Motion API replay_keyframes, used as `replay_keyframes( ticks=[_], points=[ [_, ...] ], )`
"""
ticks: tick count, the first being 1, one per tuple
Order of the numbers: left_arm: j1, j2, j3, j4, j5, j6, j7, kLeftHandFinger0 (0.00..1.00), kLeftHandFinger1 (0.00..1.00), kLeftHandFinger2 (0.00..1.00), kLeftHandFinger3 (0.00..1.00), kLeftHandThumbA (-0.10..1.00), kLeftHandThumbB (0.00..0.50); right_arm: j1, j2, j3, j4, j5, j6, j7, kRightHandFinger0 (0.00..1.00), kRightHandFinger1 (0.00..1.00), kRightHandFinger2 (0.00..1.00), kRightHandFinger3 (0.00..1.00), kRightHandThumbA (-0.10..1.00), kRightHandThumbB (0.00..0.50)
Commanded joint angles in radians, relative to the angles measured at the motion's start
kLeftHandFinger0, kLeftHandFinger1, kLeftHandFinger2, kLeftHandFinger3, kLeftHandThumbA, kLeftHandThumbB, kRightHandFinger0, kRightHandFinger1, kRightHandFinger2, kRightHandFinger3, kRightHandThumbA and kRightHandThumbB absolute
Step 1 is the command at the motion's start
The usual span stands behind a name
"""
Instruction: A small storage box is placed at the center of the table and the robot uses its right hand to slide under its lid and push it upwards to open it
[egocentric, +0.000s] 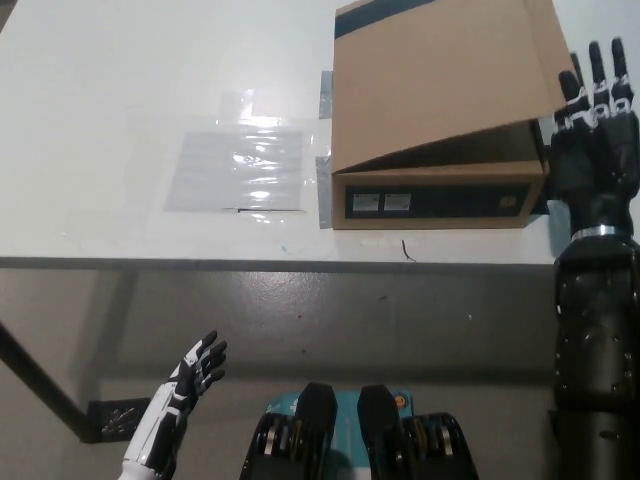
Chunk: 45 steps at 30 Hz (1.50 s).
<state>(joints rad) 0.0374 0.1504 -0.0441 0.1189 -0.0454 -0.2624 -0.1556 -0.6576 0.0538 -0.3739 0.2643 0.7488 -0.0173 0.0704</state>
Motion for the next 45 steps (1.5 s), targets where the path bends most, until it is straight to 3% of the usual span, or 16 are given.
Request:
replay_keyframes(
  ticks=[1,7,11,16,19,26,36,39,45],
  points=[
    [-0.013,0.015,0.0,-0.028,0.004,-0.038,-0.013,1.0,1.0,1.0,1.0,1.0,0.3,-0.072,0.015,0.033,-0.082,0.011,0.025,0.0,1.0,1.0,1.0,1.0,1.0,0.348],
    [-0.013,0.016,-0.001,-0.034,0.001,-0.036,-0.016,1.0,1.0,1.0,1.0,1.0,0.279,-0.098,0.035,0.038,-0.08,0.018,0.029,-0.014,1.0,1.0,1.0,1.0,1.0,0.347],
    [-0.013,0.013,-0.002,-0.038,0.007,-0.028,-0.012,1.0,1.0,1.0,1.0,1.0,0.302,-0.116,0.057,0.035,-0.045,0.02,0.022,-0.012,1.0,1.0,1.0,1.0,1.0,0.345],
    [-0.018,0.013,-0.001,-0.038,-0.005,-0.03,-0.019,1.0,1.0,1.0,1.0,1.0,0.29,-0.133,0.087,0.02,-0.006,0.043,0.03,-0.025,1.0,1.0,1.0,1.0,1.0,0.356],
    [-0.025,0.016,-0.001,-0.032,-0.004,-0.032,-0.02,1.0,1.0,1.0,1.0,1.0,0.313,-0.154,0.11,0.02,0.053,0.04,0.002,-0.009,1.0,1.0,1.0,1.0,1.0,0.324],
    [-0.024,0.019,-0.003,-0.03,0.003,-0.047,-0.019,1.0,1.0,1.0,1.0,1.0,0.288,-0.192,0.138,0.038,0.103,0.01,-0.006,-0.004,1.0,1.0,1.0,1.0,1.0,0.334],
    [-0.034,0.021,-0.01,-0.04,0.003,-0.025,-0.024,1.0,1.0,1.0,1.0,1.0,0.3,-0.275,0.186,0.092,0.11,-0.007,0.026,-0.001,1.0,1.0,1.0,1.0,1.0,0.326],
    [-0.039,0.022,-0.012,-0.038,0.022,-0.028,-0.016,1.0,1.0,1.0,1.0,1.0,0.311,-0.294,0.191,0.132,0.117,-0.052,0.029,-0.013,1.0,1.0,1.0,1.0,1.0,0.366],
    [-0.04,0.024,-0.007,-0.051,0.004,-0.015,-0.026,1.0,1.0,1.0,1.0,1.0,0.301,-0.349,0.209,0.227,0.191,-0.171,-0.006,-0.024,1.0,1.0,1.0,1.0,1.0,0.311]
  ],
)
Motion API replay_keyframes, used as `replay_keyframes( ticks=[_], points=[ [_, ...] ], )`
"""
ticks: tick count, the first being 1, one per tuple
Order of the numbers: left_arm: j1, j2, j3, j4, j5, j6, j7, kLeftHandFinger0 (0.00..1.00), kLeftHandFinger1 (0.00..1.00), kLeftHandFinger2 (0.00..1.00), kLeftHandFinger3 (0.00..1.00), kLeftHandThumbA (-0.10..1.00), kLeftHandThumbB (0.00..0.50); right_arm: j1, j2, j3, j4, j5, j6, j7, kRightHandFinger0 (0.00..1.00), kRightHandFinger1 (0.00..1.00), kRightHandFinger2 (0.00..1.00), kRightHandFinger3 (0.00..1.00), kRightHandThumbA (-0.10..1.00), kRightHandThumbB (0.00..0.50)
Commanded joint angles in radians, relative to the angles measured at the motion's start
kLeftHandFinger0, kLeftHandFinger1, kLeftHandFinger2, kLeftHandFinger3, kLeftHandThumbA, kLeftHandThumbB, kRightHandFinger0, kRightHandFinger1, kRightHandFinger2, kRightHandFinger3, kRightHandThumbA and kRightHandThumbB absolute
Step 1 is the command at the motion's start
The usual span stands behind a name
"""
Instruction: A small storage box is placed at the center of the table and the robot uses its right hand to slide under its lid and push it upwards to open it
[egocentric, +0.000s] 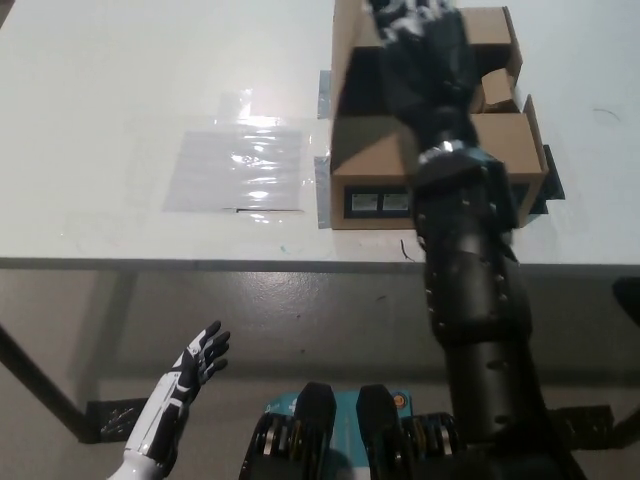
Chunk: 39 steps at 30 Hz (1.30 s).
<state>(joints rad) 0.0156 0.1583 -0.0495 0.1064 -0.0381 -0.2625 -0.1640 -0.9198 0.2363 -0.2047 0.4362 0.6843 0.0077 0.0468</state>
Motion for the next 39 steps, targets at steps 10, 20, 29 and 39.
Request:
replay_keyframes(
  ticks=[10,20,29,39],
  points=[
    [-0.028,0.015,-0.002,-0.041,0.001,-0.013,-0.022,1.0,1.0,1.0,1.0,1.0,0.3,-0.113,0.078,0.139,0.131,-0.186,-0.036,0.001,1.0,1.0,1.0,1.0,1.0,0.294],
    [-0.047,0.02,-0.008,-0.043,0.015,0.0,-0.03,1.0,1.0,1.0,1.0,1.0,0.31,-0.131,0.072,0.159,0.336,-0.253,-0.045,0.03,1.0,1.0,1.0,1.0,1.0,0.299],
    [-0.067,0.028,-0.006,-0.036,0.023,0.012,-0.029,1.0,1.0,1.0,1.0,1.0,0.336,-0.178,0.016,0.126,0.532,-0.277,-0.135,0.048,1.0,1.0,1.0,1.0,1.0,0.309],
    [-0.063,0.026,-0.007,-0.046,0.03,0.023,-0.03,1.0,1.0,1.0,1.0,1.0,0.352,-0.196,0.004,0.083,0.594,-0.271,-0.169,0.059,1.0,1.0,1.0,1.0,1.0,0.313]
  ],
)
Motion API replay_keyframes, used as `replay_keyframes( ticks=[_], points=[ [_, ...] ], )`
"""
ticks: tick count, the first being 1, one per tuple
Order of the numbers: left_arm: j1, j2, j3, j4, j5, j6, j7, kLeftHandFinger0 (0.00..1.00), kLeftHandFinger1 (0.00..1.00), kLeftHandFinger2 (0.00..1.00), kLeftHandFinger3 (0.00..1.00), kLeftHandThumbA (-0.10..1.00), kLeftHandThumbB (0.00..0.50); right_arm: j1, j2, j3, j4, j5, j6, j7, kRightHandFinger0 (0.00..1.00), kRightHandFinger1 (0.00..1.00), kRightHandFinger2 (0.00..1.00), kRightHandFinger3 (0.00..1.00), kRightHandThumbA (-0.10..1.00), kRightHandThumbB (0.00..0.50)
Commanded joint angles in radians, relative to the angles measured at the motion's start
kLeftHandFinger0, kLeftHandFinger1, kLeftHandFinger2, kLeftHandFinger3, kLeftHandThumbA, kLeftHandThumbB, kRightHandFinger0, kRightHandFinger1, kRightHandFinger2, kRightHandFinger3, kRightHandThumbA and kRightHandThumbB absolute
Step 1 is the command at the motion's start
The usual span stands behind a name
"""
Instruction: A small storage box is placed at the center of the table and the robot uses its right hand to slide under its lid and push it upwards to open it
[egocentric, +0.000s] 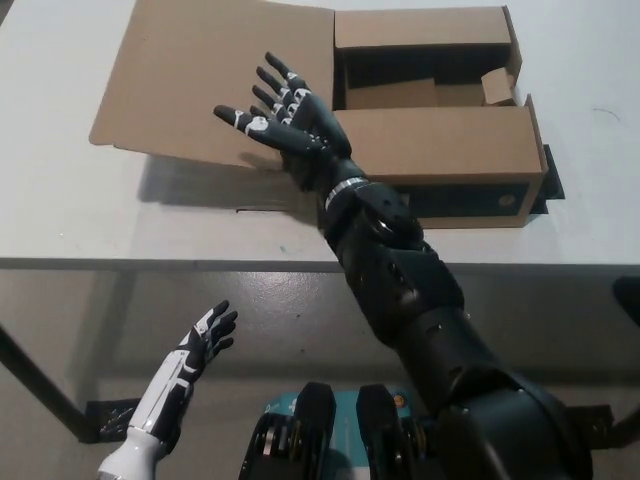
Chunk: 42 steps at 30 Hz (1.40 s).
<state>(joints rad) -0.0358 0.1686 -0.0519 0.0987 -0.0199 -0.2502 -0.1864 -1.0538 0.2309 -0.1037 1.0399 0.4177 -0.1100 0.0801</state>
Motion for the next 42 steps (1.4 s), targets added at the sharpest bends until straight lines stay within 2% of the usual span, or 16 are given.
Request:
replay_keyframes(
  ticks=[1,3,8,10,12,17,18,19,20,23,25,29,34,35,37,42],
  points=[
    [-0.013,0.015,-0.004,-0.038,0.01,0.008,-0.008,1.0,1.0,1.0,1.0,1.0,0.343,-0.064,0.012,-0.02,-0.038,-0.006,-0.045,0.021,1.0,1.0,1.0,1.0,1.0,0.327],
    [-0.017,0.013,-0.005,-0.037,0.002,0.004,-0.014,1.0,1.0,1.0,1.0,1.0,0.332,-0.063,0.014,-0.031,-0.136,0.016,-0.009,0.038,1.0,1.0,1.0,1.0,1.0,0.362],
    [-0.022,0.015,-0.003,-0.03,-0.007,0.001,-0.02,1.0,1.0,1.0,1.0,1.0,0.328,-0.056,0.005,-0.005,-0.466,0.017,0.06,0.042,1.0,1.0,1.0,1.0,1.0,0.342],
    [-0.024,0.014,-0.002,-0.029,-0.004,0.001,-0.018,1.0,1.0,1.0,1.0,1.0,0.326,-0.064,-0.003,-0.005,-0.602,0.042,0.112,0.034,1.0,1.0,1.0,1.0,1.0,0.357],
    [-0.024,0.018,-0.002,-0.026,0.0,-0.003,-0.019,1.0,1.0,1.0,1.0,1.0,0.326,-0.072,-0.012,-0.007,-0.718,0.055,0.162,0.01,1.0,1.0,1.0,1.0,1.0,0.401],
    [-0.025,0.022,-0.002,-0.023,0.003,-0.002,-0.019,1.0,1.0,1.0,1.0,1.0,0.323,-0.072,-0.081,-0.02,-1.03,0.089,0.258,-0.022,1.0,1.0,1.0,1.0,1.0,0.4],
    [-0.023,0.021,-0.001,-0.027,-0.001,0.001,-0.021,1.0,1.0,1.0,1.0,1.0,0.322,-0.065,-0.102,-0.031,-1.108,0.103,0.282,-0.037,1.0,1.0,1.0,1.0,1.0,0.405],
    [-0.023,0.021,-0.001,-0.027,-0.001,0.0,-0.02,1.0,1.0,1.0,1.0,1.0,0.324,-0.063,-0.11,-0.033,-1.127,0.102,0.287,-0.039,1.0,1.0,1.0,1.0,1.0,0.43],
    [-0.025,0.021,-0.001,-0.024,-0.001,-0.003,-0.021,1.0,1.0,1.0,1.0,1.0,0.318,-0.053,-0.135,-0.04,-1.179,0.104,0.297,-0.04,1.0,1.0,1.0,1.0,1.0,0.407],
    [-0.021,0.019,-0.001,-0.025,-0.004,0.0,-0.021,1.0,1.0,1.0,1.0,1.0,0.312,0.0,-0.205,-0.053,-1.332,0.099,0.332,-0.041,1.0,1.0,1.0,1.0,1.0,0.4],
    [-0.018,0.02,0.0,-0.021,-0.004,-0.013,-0.02,1.0,1.0,1.0,1.0,1.0,0.298,0.074,-0.259,-0.06,-1.448,0.072,0.338,-0.032,1.0,1.0,1.0,1.0,1.0,0.377],
    [-0.02,0.014,0.001,-0.018,-0.009,-0.016,-0.018,1.0,1.0,1.0,1.0,1.0,0.282,0.258,-0.387,-0.076,-1.635,-0.046,0.294,0.028,1.0,1.0,1.0,1.0,1.0,0.373],
    [-0.02,0.008,0.006,-0.009,-0.022,-0.027,-0.017,1.0,1.0,1.0,1.0,1.0,0.282,0.467,-0.479,-0.134,-1.743,-0.068,0.218,0.055,1.0,1.0,1.0,1.0,1.0,0.369],
    [-0.02,0.007,0.007,-0.006,-0.026,-0.028,-0.018,1.0,1.0,1.0,1.0,1.0,0.282,0.486,-0.487,-0.135,-1.749,-0.071,0.214,0.052,1.0,1.0,1.0,1.0,1.0,0.369],
    [-0.022,0.004,0.008,-0.007,-0.033,-0.021,-0.019,1.0,1.0,1.0,1.0,1.0,0.29,0.592,-0.507,-0.16,-1.753,-0.039,0.164,0.068,1.0,1.0,1.0,1.0,1.0,0.338],
    [-0.022,0.0,0.013,-0.006,-0.032,-0.022,-0.011,1.0,1.0,1.0,1.0,1.0,0.289,0.795,-0.496,-0.169,-1.703,-0.062,0.069,0.07,1.0,1.0,1.0,1.0,1.0,0.381]
  ],
)
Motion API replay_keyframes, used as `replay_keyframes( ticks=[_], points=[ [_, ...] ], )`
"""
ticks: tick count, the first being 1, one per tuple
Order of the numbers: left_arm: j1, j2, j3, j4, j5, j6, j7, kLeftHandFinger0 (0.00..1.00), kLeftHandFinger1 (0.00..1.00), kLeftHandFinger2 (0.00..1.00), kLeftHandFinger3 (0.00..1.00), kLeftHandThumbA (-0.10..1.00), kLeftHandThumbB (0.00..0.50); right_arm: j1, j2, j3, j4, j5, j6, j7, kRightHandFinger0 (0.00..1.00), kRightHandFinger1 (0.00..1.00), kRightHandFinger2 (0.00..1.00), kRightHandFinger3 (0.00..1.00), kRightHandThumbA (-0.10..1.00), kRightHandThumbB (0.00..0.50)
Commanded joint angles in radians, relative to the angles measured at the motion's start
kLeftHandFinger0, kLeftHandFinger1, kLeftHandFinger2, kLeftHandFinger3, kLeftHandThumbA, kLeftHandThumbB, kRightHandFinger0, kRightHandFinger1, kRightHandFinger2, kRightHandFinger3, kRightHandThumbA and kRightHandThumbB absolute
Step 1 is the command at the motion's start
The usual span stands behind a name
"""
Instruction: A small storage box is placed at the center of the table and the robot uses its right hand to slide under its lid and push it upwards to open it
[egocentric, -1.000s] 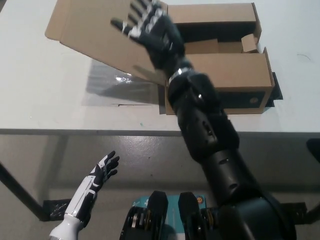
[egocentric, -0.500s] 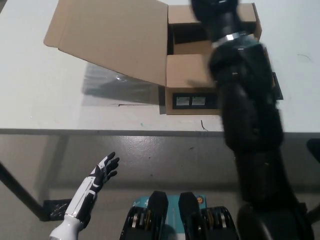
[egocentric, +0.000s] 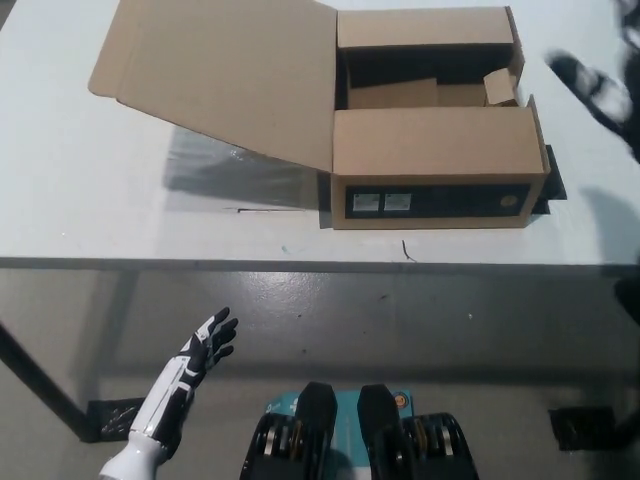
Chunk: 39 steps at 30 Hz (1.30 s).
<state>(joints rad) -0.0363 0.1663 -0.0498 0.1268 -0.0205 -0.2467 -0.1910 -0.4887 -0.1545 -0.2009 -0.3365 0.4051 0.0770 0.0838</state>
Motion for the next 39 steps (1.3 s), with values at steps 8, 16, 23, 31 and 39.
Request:
replay_keyframes(
  ticks=[8,16,23,31,39],
  points=[
    [-0.022,-0.005,0.014,-0.028,-0.036,-0.03,-0.003,1.0,1.0,1.0,1.0,1.0,0.285,0.436,-0.058,0.019,-0.151,-0.119,-0.221,0.079,1.0,1.0,1.0,1.0,1.0,0.326],
    [0.007,-0.001,0.016,-0.037,-0.044,-0.044,-0.006,1.0,1.0,1.0,1.0,1.0,0.264,0.511,-0.014,0.104,0.076,-0.148,-0.315,0.102,1.0,1.0,1.0,1.0,1.0,0.264],
    [0.005,0.0,0.019,-0.033,-0.039,-0.044,-0.001,1.0,1.0,1.0,1.0,1.0,0.286,0.52,0.005,0.148,0.252,-0.18,-0.376,0.108,1.0,1.0,1.0,1.0,1.0,0.177],
    [-0.004,-0.001,0.021,-0.021,-0.037,-0.052,0.003,1.0,1.0,1.0,1.0,1.0,0.291,0.51,0.003,0.16,0.363,-0.171,-0.374,0.112,1.0,1.0,1.0,1.0,1.0,0.158],
    [-0.014,0.004,0.025,-0.038,-0.043,-0.026,-0.001,1.0,1.0,1.0,1.0,1.0,0.305,0.516,-0.001,0.167,0.387,-0.186,-0.375,0.111,1.0,1.0,1.0,1.0,1.0,0.129]
  ],
)
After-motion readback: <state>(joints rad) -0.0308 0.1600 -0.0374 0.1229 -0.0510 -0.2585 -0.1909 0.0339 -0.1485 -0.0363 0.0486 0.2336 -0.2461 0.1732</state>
